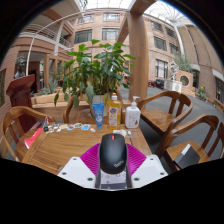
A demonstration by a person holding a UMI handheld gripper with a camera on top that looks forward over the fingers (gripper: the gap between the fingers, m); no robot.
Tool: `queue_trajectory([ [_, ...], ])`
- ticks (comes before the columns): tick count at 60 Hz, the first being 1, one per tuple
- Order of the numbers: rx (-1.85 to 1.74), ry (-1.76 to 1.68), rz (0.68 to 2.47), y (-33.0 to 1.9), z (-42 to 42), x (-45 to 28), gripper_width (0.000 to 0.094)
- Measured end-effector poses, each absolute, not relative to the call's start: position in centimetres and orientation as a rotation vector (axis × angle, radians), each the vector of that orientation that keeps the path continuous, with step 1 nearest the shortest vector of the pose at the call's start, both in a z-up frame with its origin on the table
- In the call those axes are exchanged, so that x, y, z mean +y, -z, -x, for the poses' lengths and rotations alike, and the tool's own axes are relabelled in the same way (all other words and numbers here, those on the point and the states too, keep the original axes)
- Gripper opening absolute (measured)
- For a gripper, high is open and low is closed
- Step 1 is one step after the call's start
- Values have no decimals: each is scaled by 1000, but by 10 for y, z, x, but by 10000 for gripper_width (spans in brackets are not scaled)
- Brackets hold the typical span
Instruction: Arrange mouse
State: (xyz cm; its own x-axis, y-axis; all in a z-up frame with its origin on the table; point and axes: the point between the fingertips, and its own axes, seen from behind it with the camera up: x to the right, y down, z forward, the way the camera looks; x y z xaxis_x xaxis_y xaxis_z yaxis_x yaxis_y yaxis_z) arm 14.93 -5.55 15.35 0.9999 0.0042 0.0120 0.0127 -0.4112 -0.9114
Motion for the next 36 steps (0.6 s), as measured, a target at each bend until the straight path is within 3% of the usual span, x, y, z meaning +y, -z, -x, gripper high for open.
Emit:
queue_trajectory([
  [8, 4, 124, 2147, -64, -215, -71, 346],
  [21, -14, 125, 2290, 4, -236, -89, 423],
  [27, -9, 122, 2282, 6, -238, -92, 515],
  [33, -3, 113, 2258, -15, -233, -101, 864],
  [36, 7, 95, 2242, -29, -229, -112, 839],
])
